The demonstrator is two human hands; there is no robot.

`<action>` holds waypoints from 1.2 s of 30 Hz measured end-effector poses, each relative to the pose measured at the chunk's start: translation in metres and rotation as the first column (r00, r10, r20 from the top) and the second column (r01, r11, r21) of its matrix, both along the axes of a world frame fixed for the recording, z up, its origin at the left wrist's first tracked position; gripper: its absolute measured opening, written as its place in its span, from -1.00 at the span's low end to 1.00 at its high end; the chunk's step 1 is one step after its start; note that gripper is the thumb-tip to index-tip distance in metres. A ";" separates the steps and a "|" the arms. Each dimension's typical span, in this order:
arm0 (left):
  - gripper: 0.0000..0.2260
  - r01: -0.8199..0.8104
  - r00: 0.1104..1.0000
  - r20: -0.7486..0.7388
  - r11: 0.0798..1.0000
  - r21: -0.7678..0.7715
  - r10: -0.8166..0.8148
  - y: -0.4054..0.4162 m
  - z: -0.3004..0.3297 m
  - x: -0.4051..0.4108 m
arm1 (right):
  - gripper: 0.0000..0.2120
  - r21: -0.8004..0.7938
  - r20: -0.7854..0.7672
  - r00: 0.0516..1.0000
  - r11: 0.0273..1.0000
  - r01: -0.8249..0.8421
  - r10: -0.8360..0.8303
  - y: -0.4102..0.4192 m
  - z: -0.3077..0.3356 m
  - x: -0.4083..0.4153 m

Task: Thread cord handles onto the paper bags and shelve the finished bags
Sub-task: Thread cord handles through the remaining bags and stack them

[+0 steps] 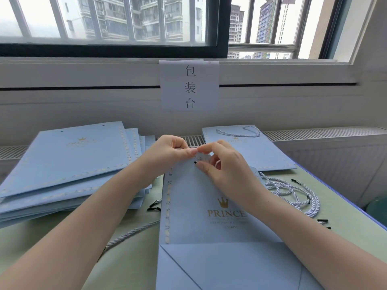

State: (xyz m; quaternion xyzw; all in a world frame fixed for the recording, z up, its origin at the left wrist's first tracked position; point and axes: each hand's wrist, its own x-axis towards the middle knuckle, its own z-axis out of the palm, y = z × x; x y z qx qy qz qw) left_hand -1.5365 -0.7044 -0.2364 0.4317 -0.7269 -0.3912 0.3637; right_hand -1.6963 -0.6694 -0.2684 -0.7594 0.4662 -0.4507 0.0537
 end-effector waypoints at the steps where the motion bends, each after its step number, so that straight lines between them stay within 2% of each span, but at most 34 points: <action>1: -0.73 0.004 1.000 0.004 1.000 -0.001 -0.004 0.000 0.000 0.000 | -0.79 0.003 0.014 1.000 1.000 0.003 -0.003 0.000 0.000 -0.001; 5: -0.70 0.017 0.999 0.052 1.000 0.003 -0.017 0.001 0.002 -0.001 | -0.80 0.003 0.049 0.999 1.000 0.010 -0.011 0.000 0.000 0.000; 17: -0.67 0.004 1.000 0.015 1.000 0.031 -0.005 -0.002 0.000 0.002 | -0.78 0.025 0.044 0.999 0.999 -0.031 0.030 0.000 0.000 -0.002; 24: -0.68 -0.005 0.996 0.090 1.000 0.015 0.003 -0.001 0.001 0.000 | -0.86 0.053 0.032 0.999 0.998 -0.024 0.022 0.000 -0.001 -0.005; 31: -0.69 0.031 0.999 0.027 0.998 0.057 -0.033 0.002 0.002 0.001 | -0.86 0.079 0.096 0.995 0.996 -0.039 0.032 0.001 -0.002 -0.001; 36: -0.70 0.013 1.000 0.002 0.998 0.057 -0.013 0.002 0.003 0.002 | -0.88 0.058 0.048 0.998 0.997 -0.049 0.046 0.001 0.002 -0.007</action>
